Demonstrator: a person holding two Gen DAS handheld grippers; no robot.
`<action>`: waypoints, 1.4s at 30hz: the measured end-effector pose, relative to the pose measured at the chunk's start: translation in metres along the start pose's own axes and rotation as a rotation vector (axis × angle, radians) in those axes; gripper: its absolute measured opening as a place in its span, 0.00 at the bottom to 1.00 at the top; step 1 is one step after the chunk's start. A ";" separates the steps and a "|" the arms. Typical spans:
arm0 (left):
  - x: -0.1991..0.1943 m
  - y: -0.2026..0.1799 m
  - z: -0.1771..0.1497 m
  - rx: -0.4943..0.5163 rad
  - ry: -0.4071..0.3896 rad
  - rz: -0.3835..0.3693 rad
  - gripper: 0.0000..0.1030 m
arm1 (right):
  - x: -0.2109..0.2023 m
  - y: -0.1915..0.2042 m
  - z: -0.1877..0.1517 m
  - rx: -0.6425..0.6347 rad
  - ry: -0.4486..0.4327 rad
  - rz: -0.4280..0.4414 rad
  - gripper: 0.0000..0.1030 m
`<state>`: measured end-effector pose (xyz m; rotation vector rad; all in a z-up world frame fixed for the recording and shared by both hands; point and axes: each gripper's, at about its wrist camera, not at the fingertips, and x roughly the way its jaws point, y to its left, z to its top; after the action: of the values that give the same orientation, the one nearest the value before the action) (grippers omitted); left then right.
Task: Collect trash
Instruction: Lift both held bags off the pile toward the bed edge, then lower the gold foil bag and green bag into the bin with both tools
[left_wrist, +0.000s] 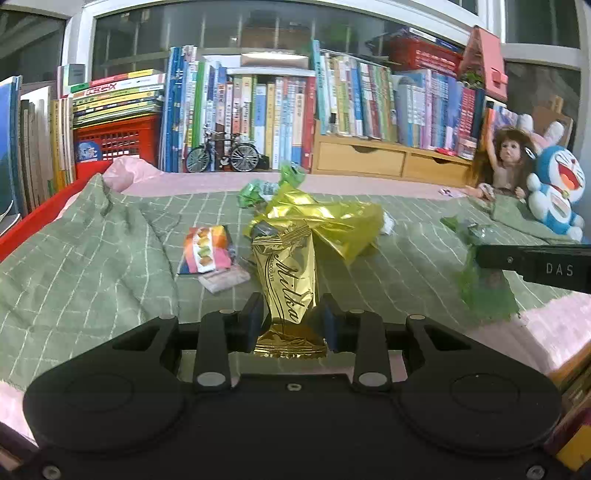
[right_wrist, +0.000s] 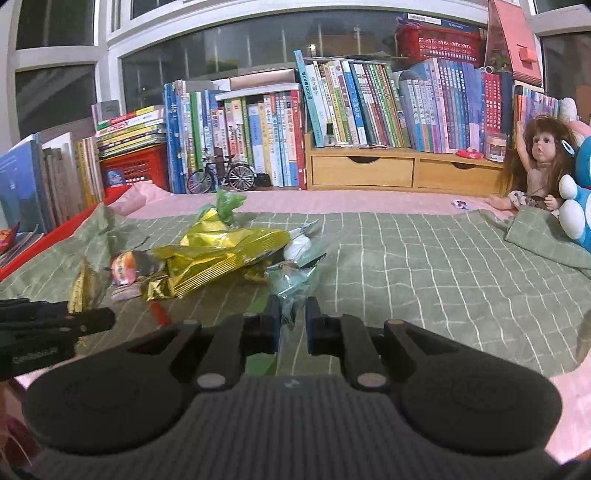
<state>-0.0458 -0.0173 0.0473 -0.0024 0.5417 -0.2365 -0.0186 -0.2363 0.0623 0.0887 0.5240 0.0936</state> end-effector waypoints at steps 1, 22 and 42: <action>-0.002 -0.002 -0.002 0.005 0.002 -0.006 0.31 | -0.004 0.001 -0.001 0.002 0.002 0.006 0.16; -0.061 -0.036 -0.049 0.049 0.042 -0.129 0.31 | -0.073 0.022 -0.059 -0.022 0.103 0.108 0.17; -0.077 -0.055 -0.110 0.114 0.188 -0.190 0.30 | -0.094 0.015 -0.127 0.053 0.329 0.158 0.16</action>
<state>-0.1783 -0.0472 -0.0045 0.0805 0.7158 -0.4563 -0.1646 -0.2247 0.0009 0.1682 0.8478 0.2517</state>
